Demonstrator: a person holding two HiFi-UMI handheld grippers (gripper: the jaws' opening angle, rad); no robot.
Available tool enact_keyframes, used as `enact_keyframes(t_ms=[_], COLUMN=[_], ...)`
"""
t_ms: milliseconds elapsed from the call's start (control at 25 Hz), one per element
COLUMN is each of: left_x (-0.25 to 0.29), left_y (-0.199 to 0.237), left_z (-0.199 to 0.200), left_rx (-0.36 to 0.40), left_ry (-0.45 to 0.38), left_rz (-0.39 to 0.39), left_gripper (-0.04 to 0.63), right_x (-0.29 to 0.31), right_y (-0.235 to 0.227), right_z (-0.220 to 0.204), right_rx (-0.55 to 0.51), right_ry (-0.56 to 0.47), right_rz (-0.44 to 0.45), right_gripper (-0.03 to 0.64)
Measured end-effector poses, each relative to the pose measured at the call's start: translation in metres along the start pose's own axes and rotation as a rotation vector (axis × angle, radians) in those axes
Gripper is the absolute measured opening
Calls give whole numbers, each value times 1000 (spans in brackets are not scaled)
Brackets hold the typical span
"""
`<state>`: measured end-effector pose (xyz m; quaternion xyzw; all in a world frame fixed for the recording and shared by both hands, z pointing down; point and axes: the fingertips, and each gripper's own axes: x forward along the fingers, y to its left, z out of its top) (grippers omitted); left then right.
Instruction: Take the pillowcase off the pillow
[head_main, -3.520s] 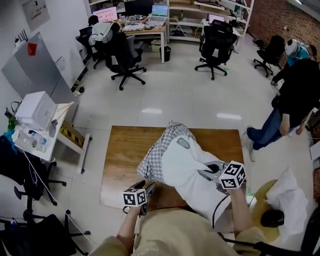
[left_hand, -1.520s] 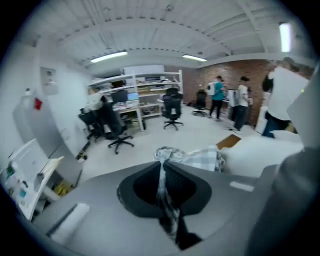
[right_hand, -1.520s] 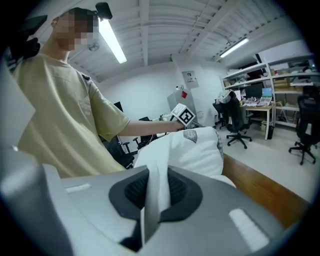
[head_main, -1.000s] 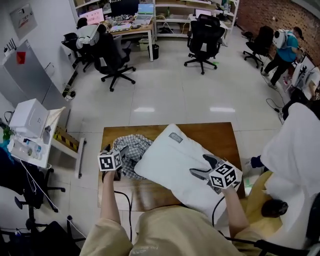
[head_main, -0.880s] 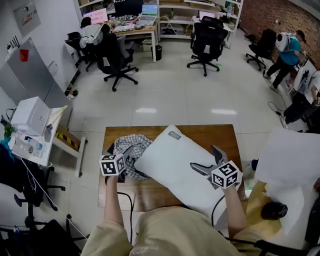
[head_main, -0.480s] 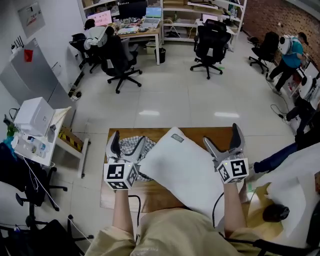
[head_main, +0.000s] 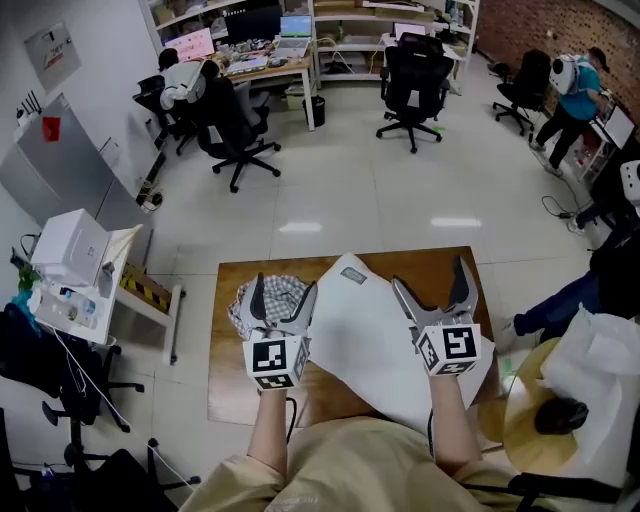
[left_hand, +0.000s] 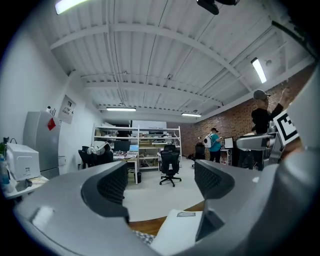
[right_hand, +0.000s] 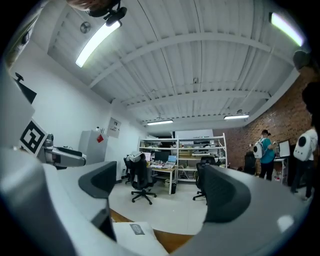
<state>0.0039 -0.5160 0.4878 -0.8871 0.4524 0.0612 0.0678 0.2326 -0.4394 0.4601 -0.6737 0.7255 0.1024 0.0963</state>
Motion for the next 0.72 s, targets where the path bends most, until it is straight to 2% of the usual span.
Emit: enact_keyframes(t_ms=[560, 720], left_x=[2, -3], left_y=[-14, 15], left_z=[-12, -30], left_rx=[13, 6], left_ry=[20, 40], left_rz=[-46, -38], left_gripper=[423, 422], right_x=[-9, 10], right_y=[14, 40], right_z=[-15, -38], right_rx=[-11, -13], right_ry=[33, 48], right_rz=[4, 25], right_gripper=[522, 522])
